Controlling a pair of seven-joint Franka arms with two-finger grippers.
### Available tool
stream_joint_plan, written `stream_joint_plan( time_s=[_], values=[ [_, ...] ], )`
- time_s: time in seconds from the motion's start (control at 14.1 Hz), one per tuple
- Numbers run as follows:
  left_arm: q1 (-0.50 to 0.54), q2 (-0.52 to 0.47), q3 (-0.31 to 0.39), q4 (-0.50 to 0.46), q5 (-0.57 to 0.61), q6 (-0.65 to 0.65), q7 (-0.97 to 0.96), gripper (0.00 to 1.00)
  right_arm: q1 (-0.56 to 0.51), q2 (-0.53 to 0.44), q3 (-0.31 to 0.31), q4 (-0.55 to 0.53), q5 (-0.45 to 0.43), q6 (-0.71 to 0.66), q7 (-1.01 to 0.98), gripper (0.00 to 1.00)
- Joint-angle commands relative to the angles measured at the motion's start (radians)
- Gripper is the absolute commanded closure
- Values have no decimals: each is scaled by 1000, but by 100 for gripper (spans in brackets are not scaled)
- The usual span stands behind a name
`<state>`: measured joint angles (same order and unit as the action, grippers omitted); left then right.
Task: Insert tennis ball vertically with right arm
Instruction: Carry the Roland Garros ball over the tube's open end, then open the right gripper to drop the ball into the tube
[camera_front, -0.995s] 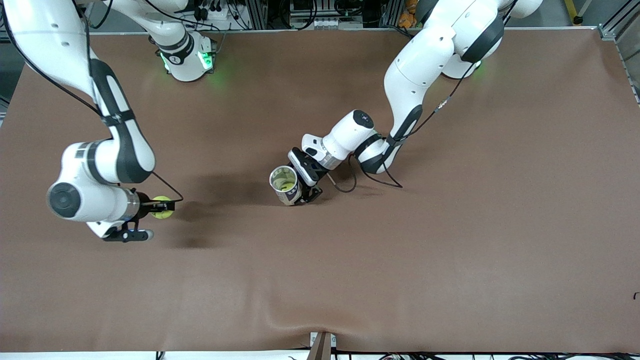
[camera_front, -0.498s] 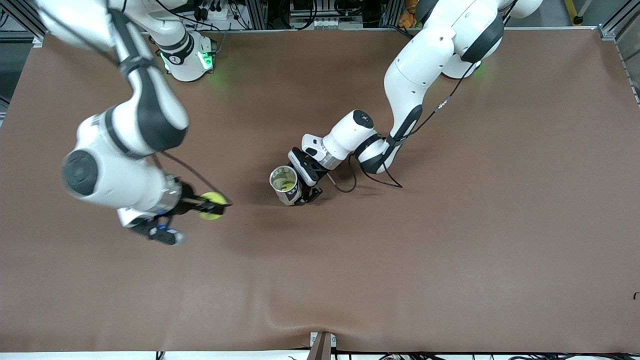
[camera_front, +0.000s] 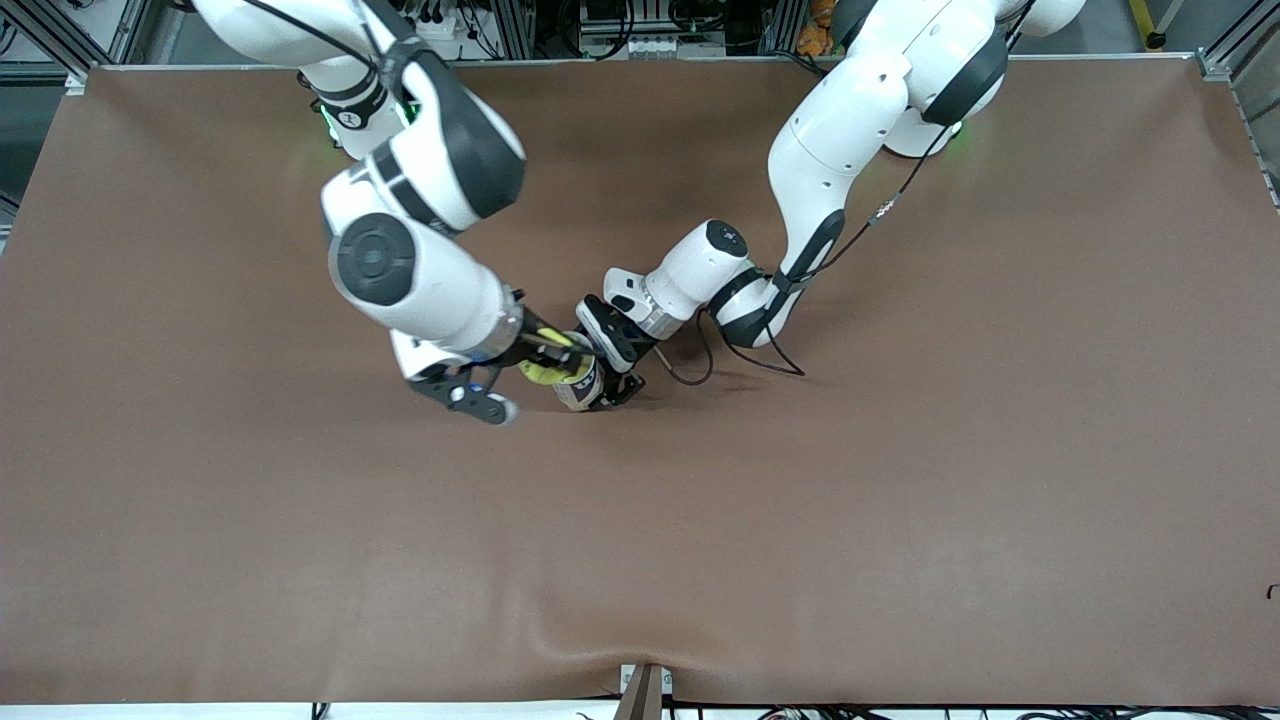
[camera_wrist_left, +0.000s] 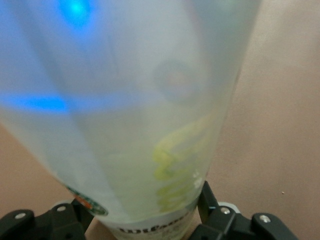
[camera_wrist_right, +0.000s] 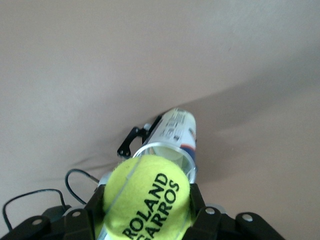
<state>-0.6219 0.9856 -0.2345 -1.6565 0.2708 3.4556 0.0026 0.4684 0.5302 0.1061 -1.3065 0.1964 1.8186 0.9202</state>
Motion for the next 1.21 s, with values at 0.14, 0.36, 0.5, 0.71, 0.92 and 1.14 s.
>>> stream_joint_plan(
  time_s=[0.14,0.36,0.5,0.71,0.92,1.14],
  values=[
    [-12,15,9,11,-15,22,5,16,39,42,-14,23,-32,-16,51,100],
    [-12,15,9,11,-15,22,5,16,44,53,-16,-5,-49,-10,52,100],
    [-12,15,9,12,-15,22,5,16,39,65,-14,-3,-66,-10,52,99],
    [-12,18,9,12,-16,22,5,12,26,73,-14,0,-61,-10,54,0],
    [-12,21,9,14,-15,22,5,12,26,57,-13,12,-55,-21,45,0],
    [-12,25,9,14,-15,22,5,12,10,45,-13,110,-48,-132,45,0]
  ],
)
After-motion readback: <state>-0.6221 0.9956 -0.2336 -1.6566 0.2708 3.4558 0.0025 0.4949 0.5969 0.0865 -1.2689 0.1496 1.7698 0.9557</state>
